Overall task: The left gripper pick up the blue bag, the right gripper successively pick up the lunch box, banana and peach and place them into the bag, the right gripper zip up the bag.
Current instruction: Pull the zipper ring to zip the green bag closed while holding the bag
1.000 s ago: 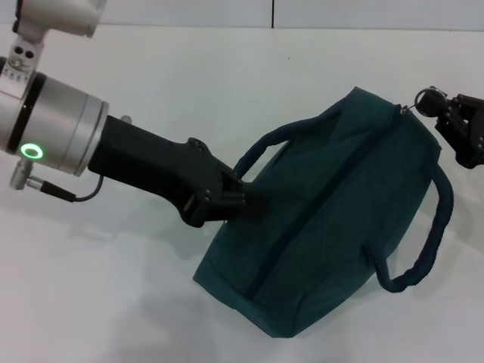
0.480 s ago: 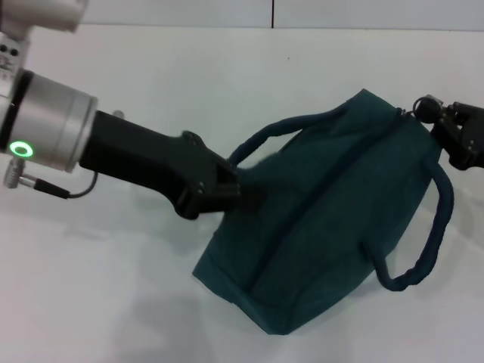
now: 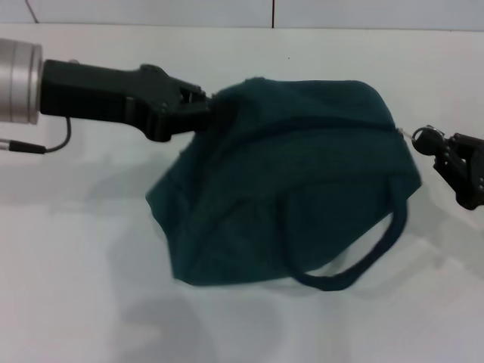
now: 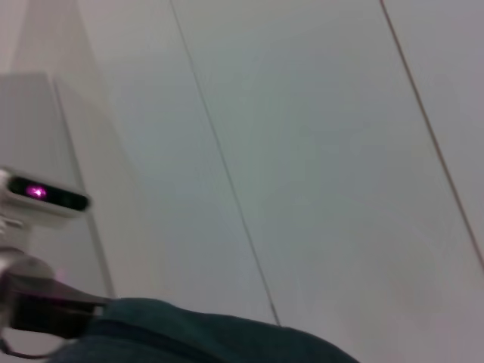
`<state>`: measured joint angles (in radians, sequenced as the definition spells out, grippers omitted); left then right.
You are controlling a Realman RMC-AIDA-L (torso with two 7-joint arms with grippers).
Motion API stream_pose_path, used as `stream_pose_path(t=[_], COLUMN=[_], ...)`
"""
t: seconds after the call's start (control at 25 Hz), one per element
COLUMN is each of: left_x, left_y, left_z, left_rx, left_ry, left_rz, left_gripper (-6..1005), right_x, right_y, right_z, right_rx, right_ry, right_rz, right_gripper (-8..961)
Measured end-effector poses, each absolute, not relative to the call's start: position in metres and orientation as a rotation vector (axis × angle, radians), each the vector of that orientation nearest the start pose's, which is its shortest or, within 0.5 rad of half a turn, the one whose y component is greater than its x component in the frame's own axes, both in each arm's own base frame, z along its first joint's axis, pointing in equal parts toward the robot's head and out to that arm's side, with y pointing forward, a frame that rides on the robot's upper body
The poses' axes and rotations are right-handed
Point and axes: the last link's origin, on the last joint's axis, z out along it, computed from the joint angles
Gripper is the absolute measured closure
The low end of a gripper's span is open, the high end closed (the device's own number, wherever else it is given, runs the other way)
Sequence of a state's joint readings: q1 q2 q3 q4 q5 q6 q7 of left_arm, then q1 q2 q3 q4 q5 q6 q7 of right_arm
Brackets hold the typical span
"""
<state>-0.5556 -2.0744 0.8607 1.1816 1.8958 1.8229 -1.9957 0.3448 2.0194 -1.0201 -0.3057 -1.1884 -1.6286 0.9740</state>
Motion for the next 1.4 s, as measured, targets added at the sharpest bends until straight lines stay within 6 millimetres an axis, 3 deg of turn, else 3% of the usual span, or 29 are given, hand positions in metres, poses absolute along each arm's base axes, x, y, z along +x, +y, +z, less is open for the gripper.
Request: stream_pose_path(t=[0.32,0.52,0.96,1.24,1.4], left_x=[-0.176,-0.176,-0.178,-0.175,-0.165], left_y=[0.344,0.345,0.344,0.344,0.349], left_z=[0.057,0.057,0.056,0.053,0.066], left_rx=[-2.959,-2.961,-2.958,-2.962,-2.904], left_ry=[-0.748,-0.745,-0.759,-0.764,-0.719], left_rz=[-0.725,-0.727,-0.728,-0.740,-0.820], left_gripper=[933,924,904,892,885], right_x=[0.294,0.300,0.304,0.298,0.295], right_y=[0.286,0.300,0.306,0.299,0.293], right_z=[0.002,-0.009,-0.026,-0.027,-0.023], right_rx=[-2.254,-2.268,-2.316,-2.338,-2.338], right_ry=[0.599,0.646,0.693,0.665,0.649], right_rz=[1.176,1.041,0.929,0.987,1.046], right_gripper=[919,913,900,892,887])
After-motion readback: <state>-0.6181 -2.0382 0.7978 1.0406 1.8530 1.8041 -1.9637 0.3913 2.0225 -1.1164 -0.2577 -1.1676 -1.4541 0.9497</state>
